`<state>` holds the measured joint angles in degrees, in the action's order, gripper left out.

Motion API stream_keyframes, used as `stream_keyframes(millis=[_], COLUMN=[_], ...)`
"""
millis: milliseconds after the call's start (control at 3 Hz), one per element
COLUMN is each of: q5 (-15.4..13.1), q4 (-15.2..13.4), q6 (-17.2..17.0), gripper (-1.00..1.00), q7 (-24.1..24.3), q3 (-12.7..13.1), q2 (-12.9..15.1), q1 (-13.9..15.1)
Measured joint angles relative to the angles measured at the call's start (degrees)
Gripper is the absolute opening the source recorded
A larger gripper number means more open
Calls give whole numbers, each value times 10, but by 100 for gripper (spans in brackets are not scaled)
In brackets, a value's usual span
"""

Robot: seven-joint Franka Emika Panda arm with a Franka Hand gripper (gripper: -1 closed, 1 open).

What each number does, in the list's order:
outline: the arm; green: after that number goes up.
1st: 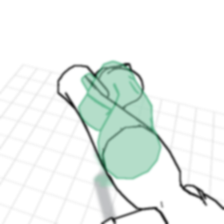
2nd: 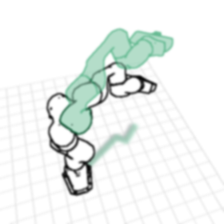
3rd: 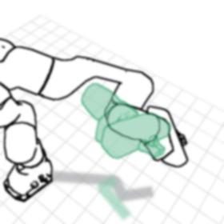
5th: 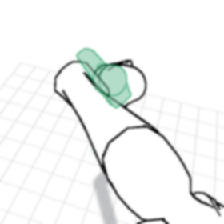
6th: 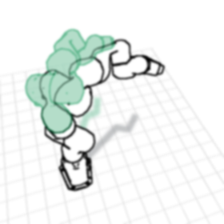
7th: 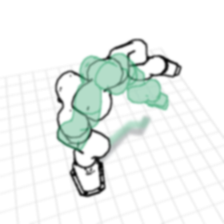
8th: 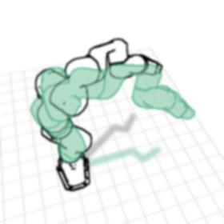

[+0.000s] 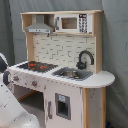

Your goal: Play with the kitchen

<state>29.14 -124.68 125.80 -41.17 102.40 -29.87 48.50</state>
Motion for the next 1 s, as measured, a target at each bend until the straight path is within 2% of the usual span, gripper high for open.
stream_keyframes(millis=[333,1000], q5=[-6,-55], q4=[-1,0], q6=[-21,-48], gripper=[100,100], q7=[10,43], q3=[-41,-117], q2=[-2,-5], q1=[-38,-103])
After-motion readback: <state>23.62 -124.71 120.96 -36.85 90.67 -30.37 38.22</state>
